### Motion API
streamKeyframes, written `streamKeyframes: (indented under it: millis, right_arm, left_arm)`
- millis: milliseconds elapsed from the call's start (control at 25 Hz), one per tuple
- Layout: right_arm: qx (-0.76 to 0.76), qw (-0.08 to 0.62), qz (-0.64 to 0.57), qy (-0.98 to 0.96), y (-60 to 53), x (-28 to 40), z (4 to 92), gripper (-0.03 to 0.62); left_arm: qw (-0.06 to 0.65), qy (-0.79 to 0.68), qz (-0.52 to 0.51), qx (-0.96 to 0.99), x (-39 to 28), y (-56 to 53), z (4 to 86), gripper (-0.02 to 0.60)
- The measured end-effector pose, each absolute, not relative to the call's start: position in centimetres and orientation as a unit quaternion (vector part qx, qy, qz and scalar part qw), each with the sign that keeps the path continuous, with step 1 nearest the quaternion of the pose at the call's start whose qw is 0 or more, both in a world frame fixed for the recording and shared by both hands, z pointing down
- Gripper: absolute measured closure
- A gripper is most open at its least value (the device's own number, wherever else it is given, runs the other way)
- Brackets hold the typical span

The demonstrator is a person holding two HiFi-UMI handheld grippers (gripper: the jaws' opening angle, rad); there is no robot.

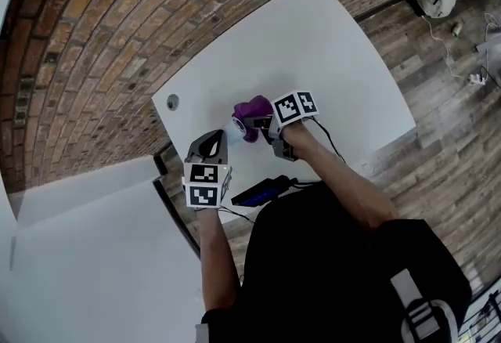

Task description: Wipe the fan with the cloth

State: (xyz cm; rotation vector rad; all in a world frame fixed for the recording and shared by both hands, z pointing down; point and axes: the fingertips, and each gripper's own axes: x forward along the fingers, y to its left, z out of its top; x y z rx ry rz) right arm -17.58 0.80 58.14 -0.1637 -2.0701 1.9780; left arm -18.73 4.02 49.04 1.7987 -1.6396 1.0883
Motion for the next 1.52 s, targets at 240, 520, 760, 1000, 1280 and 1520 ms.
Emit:
streamKeyframes:
  millis: [240,520,760,1000,1280,1520]
  right_arm:
    - [-0.022,0.216,0.602,-0.768,0.6,-18.3,60.4,0.525]
    - [-0.016,0.409,0.349,-0.843,1.5,-16.4,64.0,0.525]
    - [0.039,0.335,0.383,-0.860,-3.4,-15.3,60.6,0.525]
    - [-0.038,0.265,0.560,-0.784,0.7,-18.1,60.1,0.525]
    - [0.020,0.416,0.334,-0.845,-0.2,-16.8,64.2,0.525]
    - [0.077,0.367,0.295,-0.879,-5.4,-18.3,60.8,0.525]
  left_arm:
    - [0.234,-0.600,0.393,0.657,-18.9,3.9,49.0,0.581]
    - [0.237,-0.603,0.388,0.656,-18.7,4.0,49.1,0.581]
    - [0.226,-0.605,0.390,0.656,-19.3,3.8,49.1,0.581]
    - [0.228,-0.606,0.387,0.656,-19.2,3.9,49.2,0.581]
    - [0.226,-0.606,0.388,0.657,-19.1,3.7,49.2,0.581]
    - [0.225,-0.610,0.381,0.657,-19.1,3.6,49.2,0.581]
